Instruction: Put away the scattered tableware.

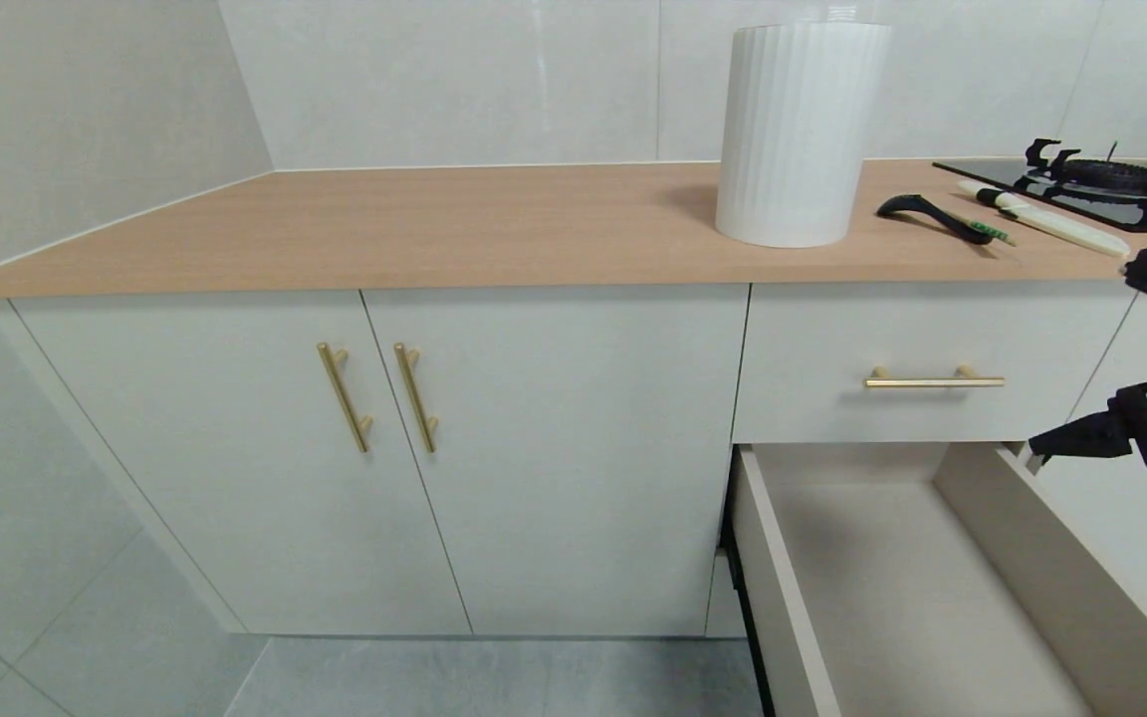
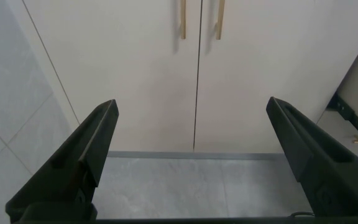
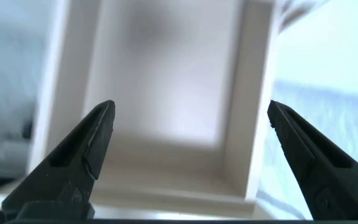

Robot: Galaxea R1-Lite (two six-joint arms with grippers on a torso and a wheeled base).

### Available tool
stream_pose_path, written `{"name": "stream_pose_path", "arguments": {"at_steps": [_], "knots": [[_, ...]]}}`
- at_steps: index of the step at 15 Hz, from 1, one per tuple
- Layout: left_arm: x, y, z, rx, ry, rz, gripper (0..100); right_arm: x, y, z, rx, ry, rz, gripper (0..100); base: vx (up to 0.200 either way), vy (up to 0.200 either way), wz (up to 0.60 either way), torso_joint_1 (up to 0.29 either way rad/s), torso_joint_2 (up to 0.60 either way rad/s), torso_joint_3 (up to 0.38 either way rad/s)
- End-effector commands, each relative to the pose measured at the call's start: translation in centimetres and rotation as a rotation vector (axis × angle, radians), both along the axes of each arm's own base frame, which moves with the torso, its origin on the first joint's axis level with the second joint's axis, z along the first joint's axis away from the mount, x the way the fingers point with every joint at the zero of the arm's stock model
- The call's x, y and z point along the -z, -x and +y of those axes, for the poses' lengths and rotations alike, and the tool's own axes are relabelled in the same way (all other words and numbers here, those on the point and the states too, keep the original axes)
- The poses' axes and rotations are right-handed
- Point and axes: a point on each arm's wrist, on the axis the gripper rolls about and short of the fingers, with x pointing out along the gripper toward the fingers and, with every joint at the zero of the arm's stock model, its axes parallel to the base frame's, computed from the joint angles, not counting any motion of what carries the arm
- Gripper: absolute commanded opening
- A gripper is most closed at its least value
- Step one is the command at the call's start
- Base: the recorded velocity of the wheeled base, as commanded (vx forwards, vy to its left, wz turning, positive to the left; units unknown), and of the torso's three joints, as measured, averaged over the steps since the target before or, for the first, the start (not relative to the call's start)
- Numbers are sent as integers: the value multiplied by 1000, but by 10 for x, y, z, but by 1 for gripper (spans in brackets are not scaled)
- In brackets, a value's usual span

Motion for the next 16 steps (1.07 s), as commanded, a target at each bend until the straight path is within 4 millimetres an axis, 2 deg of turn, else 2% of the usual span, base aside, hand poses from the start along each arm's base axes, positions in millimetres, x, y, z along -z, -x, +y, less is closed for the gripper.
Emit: {"name": "stream_pose_path", "arguments": {"at_steps": [1,4,6,11,13,16], "knots": [[0,0,0,0,0,1,100,-22,3,-2,8,-9,-89,100,0,0,0,0,0,0],[0,0,0,0,0,1,100,-43,5,-2,9,-15,-170,100,0,0,0,0,0,0],[0,0,0,0,0,1,100,-50,3,-2,8,-16,-194,100,0,0,0,0,0,0],[0,0,0,0,0,1,100,-60,-5,-2,11,-17,-225,100,0,0,0,32,-261,-291],[0,0,0,0,0,1,100,-70,-17,-5,26,-17,-259,100,0,0,0,78,-542,-354],[0,0,0,0,0,1,100,-84,-47,-5,42,-12,-259,100,0,0,0,59,-230,-157]]}}
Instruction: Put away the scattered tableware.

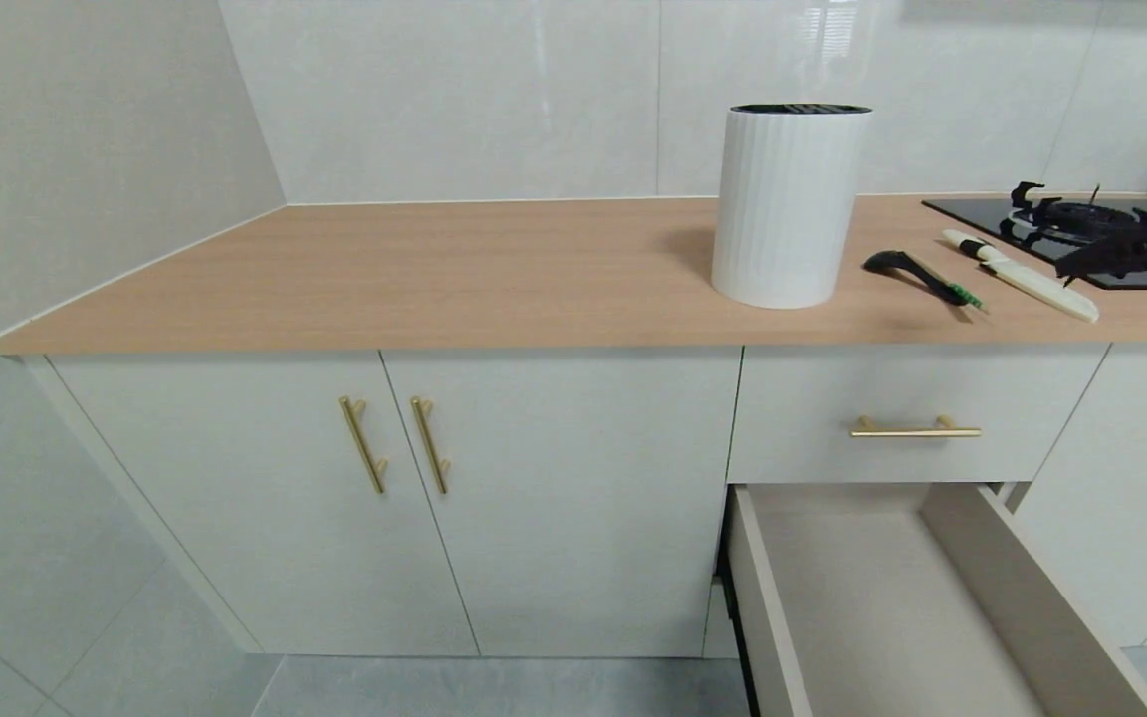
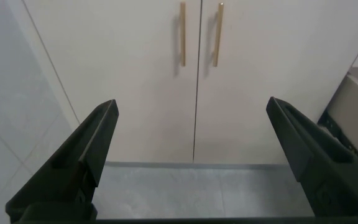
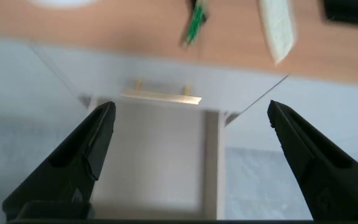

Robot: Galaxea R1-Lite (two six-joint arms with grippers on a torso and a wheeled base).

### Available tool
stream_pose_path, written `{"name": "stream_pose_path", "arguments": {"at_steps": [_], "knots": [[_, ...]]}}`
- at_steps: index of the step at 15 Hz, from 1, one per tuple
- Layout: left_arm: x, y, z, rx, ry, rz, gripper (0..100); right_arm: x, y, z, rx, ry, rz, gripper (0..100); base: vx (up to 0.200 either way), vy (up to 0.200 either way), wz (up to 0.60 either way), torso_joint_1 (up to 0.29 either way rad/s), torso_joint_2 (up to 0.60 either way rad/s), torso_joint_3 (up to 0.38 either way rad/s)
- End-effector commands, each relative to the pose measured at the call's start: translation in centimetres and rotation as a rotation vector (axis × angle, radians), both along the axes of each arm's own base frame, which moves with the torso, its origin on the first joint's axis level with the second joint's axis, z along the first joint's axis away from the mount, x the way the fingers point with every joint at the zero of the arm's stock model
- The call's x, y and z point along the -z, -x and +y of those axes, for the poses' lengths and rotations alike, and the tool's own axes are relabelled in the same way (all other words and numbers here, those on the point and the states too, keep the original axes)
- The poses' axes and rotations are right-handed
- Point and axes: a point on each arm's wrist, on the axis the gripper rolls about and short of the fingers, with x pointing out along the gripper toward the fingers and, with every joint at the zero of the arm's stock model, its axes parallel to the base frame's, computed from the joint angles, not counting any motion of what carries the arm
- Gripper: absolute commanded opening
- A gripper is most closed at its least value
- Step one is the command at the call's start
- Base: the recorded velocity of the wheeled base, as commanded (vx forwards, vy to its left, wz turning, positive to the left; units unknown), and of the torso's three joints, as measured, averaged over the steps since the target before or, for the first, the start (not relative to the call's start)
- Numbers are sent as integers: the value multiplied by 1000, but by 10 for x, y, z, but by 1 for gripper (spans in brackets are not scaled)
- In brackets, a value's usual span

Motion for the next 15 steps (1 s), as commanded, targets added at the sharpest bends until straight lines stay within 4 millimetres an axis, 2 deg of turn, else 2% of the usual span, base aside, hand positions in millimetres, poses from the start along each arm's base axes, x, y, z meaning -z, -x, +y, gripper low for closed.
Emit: {"name": "stream_pose_path", "arguments": {"at_steps": [1,2,3,6,8,15], "knots": [[0,0,0,0,0,0,100,-2,-35,-1,20,4,43,100,0,0,0,22,-71,-41],[0,0,0,0,0,0,100,-2,-46,-1,47,-2,103,100,0,0,0,0,0,0],[0,0,0,0,0,0,100,8,-64,0,90,-58,195,100,0,0,0,0,0,0],[0,0,0,0,0,0,100,36,-95,4,123,-65,275,100,0,0,0,0,0,0],[0,0,0,0,0,0,100,42,-104,5,144,-109,273,100,0,0,0,0,0,0],[0,0,0,0,0,0,100,42,-118,7,141,-228,199,100,0,0,0,0,0,0]]}}
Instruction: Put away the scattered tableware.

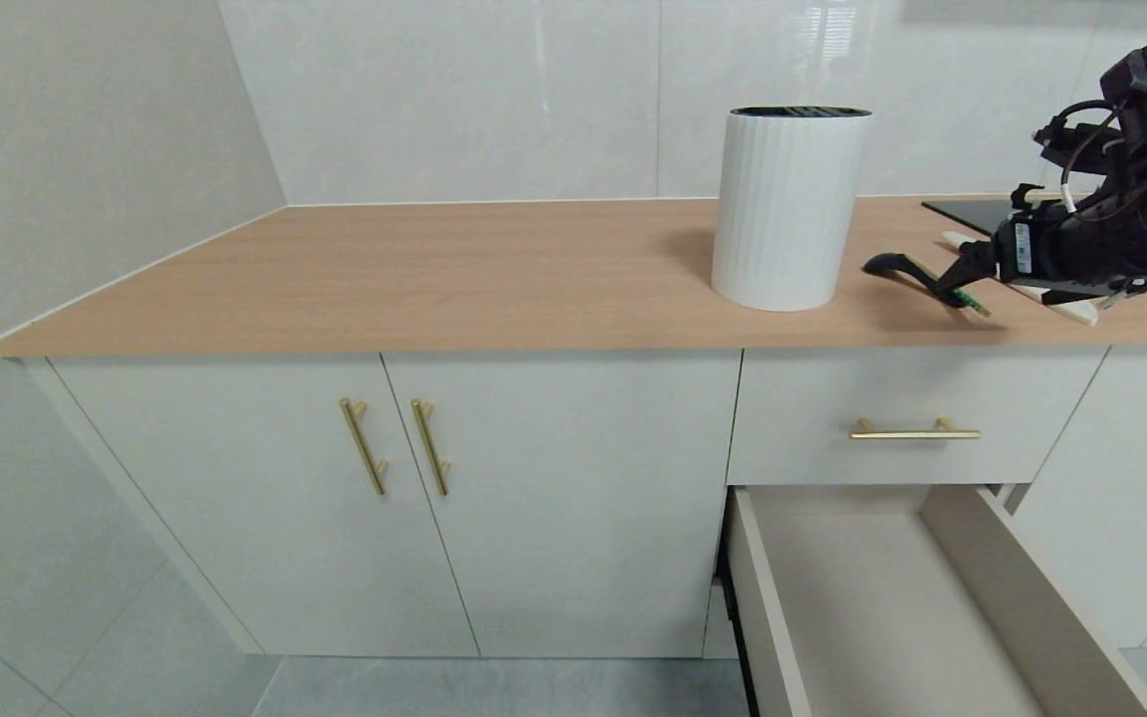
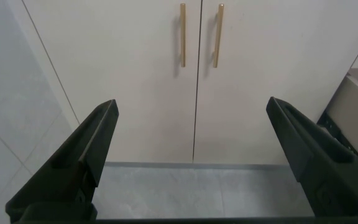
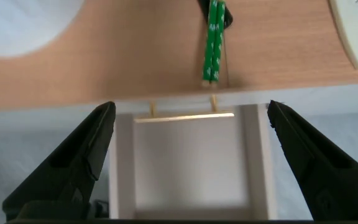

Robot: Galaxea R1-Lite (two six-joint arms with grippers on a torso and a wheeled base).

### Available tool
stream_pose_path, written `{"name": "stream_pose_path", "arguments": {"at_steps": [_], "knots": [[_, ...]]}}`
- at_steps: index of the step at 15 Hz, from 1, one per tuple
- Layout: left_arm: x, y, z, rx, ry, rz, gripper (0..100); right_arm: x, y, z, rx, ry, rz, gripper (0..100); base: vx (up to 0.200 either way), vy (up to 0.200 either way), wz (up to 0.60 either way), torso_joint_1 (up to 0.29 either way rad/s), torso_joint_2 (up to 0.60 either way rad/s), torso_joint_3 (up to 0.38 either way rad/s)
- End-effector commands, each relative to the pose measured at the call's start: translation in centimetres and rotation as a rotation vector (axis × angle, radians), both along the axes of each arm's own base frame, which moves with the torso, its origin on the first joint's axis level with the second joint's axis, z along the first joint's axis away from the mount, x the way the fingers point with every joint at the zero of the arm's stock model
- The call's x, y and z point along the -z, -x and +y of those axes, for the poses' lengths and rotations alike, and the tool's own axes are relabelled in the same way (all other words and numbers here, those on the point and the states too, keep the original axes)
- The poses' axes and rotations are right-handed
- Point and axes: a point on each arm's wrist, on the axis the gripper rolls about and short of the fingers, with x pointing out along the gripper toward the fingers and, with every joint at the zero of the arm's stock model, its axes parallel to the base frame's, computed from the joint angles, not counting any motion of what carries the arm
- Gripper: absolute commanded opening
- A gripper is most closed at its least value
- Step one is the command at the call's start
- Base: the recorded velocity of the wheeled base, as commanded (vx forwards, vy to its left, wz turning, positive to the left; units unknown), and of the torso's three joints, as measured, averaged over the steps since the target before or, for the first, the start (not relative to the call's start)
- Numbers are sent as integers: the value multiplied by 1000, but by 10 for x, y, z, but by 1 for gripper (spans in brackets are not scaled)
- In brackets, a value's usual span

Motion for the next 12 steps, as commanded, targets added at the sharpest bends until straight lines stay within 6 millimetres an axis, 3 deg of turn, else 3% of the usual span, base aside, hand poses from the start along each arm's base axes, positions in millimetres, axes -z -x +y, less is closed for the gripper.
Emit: {"name": "stream_pose_path", "arguments": {"at_steps": [1,12], "knots": [[0,0,0,0,0,0,100,7,-12,1,20,-26,-15,100,0,0,0,0,0,0],[0,0,0,0,0,0,100,27,-40,-11,100,-40,-39,100,0,0,0,0,0,0]]}}
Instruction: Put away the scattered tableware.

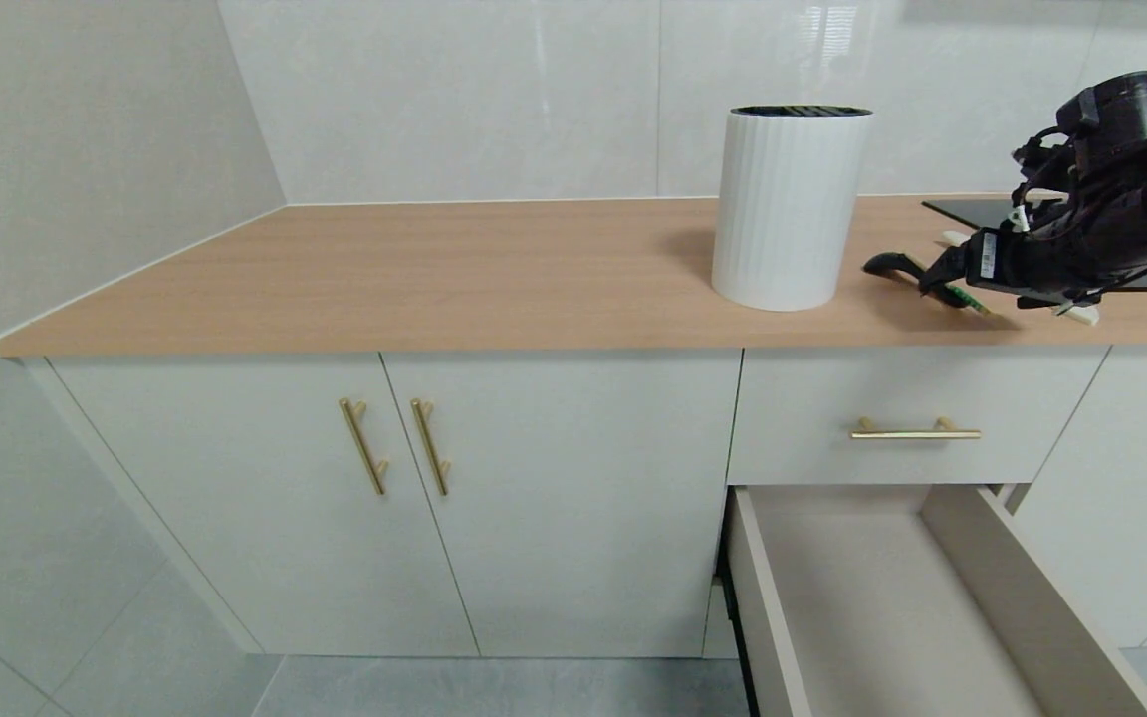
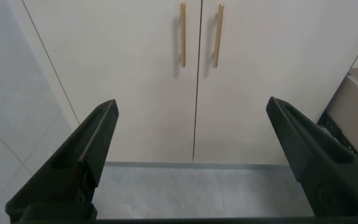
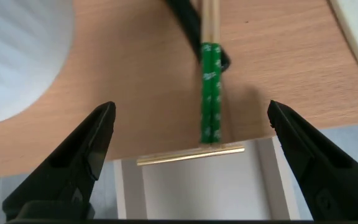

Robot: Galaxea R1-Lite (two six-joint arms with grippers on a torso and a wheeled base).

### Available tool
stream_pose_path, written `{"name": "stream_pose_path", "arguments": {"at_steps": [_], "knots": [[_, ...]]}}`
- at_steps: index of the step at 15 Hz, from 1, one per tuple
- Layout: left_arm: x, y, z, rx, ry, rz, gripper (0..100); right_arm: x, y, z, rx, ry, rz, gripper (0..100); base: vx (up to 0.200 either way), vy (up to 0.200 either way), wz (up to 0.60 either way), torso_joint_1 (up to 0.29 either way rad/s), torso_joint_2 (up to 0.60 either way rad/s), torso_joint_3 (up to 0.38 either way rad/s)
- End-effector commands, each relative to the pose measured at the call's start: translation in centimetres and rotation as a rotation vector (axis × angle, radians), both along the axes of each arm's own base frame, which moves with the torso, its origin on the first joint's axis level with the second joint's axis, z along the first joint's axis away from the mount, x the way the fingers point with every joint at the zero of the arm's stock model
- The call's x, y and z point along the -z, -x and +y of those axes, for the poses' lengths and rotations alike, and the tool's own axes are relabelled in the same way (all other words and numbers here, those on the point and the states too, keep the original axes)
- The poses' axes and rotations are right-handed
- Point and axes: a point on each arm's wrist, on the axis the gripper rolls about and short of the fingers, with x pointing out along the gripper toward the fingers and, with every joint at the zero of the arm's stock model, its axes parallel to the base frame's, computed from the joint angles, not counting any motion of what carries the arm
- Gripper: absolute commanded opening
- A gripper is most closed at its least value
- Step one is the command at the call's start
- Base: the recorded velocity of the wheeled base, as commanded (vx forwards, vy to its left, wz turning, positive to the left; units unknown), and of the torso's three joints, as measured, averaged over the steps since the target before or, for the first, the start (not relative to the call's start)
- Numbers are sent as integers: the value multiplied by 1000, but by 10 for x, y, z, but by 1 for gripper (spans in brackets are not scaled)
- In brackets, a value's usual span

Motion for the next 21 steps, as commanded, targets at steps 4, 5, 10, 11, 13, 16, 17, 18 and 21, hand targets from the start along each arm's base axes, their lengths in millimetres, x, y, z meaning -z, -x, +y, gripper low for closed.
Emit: {"name": "stream_pose_path", "arguments": {"at_steps": [4,5,10,11,13,16,17,18,21], "knots": [[0,0,0,-1,0,0,100,9,-7,-9,36,8,24,100,0,0,0,0,0,0],[0,0,0,-1,0,0,100,10,-7,-9,36,10,26,100,0,0,0,0,0,0],[0,0,0,-1,0,0,100,14,-10,-8,34,8,36,0,0,0,0,0,0,0],[0,0,0,-1,0,0,100,14,-10,-8,33,10,37,0,0,0,0,0,0,0],[0,0,0,-1,0,0,100,14,-10,-8,33,10,37,0,0,0,0,0,0,0],[0,0,0,-1,0,0,100,13,-9,-8,33,10,34,0,0,0,0,0,0,0],[0,0,0,-1,0,0,100,10,-7,-8,34,9,24,0,0,0,0,0,0,0],[0,0,0,-1,0,0,100,9,-7,-8,35,7,19,0,0,0,0,0,0,0],[0,0,0,-1,0,0,100,-27,20,-8,37,2,-87,0,0,0,0,0,0,0]]}}
